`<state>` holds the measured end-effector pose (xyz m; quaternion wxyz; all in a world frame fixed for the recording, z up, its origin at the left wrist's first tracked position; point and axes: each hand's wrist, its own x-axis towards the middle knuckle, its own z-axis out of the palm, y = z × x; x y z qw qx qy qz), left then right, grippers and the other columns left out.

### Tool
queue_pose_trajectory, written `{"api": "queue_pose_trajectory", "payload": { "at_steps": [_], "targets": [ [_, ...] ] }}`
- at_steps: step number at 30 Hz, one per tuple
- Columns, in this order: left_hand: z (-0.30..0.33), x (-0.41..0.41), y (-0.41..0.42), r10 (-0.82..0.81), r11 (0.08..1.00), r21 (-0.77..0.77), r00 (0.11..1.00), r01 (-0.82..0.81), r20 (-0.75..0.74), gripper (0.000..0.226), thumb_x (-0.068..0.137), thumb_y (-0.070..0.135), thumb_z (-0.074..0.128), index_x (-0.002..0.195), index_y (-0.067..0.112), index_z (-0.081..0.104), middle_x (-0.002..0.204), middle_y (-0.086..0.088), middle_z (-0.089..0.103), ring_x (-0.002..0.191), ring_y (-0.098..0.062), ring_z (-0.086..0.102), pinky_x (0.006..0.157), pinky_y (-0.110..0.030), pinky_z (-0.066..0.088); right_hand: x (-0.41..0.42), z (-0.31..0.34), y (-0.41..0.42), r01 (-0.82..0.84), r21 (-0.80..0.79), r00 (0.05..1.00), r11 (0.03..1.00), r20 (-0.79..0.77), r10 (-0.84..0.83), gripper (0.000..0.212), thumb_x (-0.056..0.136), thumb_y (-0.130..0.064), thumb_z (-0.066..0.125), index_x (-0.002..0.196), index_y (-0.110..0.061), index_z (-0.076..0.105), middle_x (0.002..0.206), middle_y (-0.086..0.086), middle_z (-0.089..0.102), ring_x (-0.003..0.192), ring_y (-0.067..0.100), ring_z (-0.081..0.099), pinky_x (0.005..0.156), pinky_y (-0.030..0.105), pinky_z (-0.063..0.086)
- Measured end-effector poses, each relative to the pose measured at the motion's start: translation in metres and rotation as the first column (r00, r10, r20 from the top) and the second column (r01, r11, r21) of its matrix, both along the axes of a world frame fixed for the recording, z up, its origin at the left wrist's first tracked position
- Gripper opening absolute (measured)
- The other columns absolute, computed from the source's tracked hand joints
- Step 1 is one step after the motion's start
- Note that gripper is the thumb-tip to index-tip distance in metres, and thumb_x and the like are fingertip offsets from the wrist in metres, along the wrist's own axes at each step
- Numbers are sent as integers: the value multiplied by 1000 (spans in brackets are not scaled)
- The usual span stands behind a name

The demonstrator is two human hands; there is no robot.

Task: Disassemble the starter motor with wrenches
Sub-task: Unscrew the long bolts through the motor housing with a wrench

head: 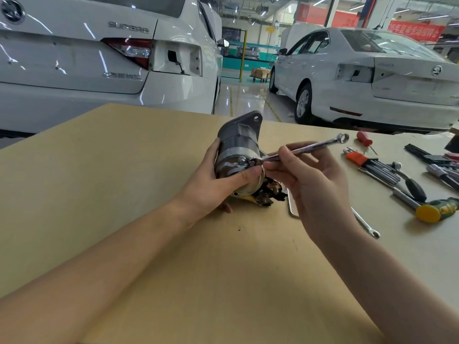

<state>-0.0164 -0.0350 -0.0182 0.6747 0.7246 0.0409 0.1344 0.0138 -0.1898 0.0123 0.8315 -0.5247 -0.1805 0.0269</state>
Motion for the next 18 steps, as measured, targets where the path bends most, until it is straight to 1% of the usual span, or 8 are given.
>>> {"api": "queue_pose_trajectory", "payload": {
  "at_steps": [6,9,11,12,13,15,17,18],
  "targets": [
    [1,-1,-1,-4,1000,-2,1000,4,2,130,44,59,75,155,36,11,134,3,52,91,-11,66,47,-28,52,1,30,4,120,-389,918,914,393,47,18,88,4,61,86,-13,56,71,-1,65,60,12,67,56,24,56],
    [-1,-1,1,-22,999,33,1000,22,7,123,48,58,75,154,33,18,126,6,57,89,-7,67,48,-29,52,2,46,19,292,-630,721,720,639,267,18,90,-2,60,101,-15,63,78,-10,61,64,10,64,63,28,57],
    [-3,1,4,-43,997,62,999,41,30,108,55,50,75,149,28,28,101,19,63,79,1,66,49,-30,53,2,47,31,512,-657,532,554,749,396,24,91,-7,59,113,-15,66,81,-11,59,72,9,55,70,22,45],
    [-4,1,6,-48,997,66,998,46,40,101,58,46,75,148,29,30,89,25,62,75,2,64,48,-30,53,2,47,35,557,-639,481,531,769,421,26,91,-8,59,114,-14,67,84,-9,59,75,8,50,71,20,41],
    [-5,1,7,-48,997,64,998,45,42,100,59,44,75,147,30,30,87,27,62,75,2,65,48,-31,53,2,46,36,541,-630,478,557,776,412,26,91,-7,59,115,-13,67,86,-6,62,76,10,51,72,21,43],
    [-4,2,6,-35,998,44,999,34,23,111,56,49,80,151,32,24,115,15,63,89,-8,68,48,-30,52,-2,45,31,300,-589,633,751,711,305,23,91,-3,59,110,-11,67,86,3,67,73,20,61,70,34,53],
    [-4,2,5,-9,1000,28,1000,9,4,127,47,54,82,154,35,15,131,4,55,90,-11,69,46,-29,52,-2,41,17,45,-330,805,943,571,161,17,91,1,57,102,-8,64,77,6,64,59,15,60,52,27,50],
    [-4,1,4,-5,1000,28,1000,5,1,133,42,55,82,154,36,12,130,4,54,85,-8,69,46,-28,52,-1,36,11,-14,-200,869,980,482,111,13,91,1,57,98,-7,62,73,4,64,55,11,57,49,21,46]
  ]
}}
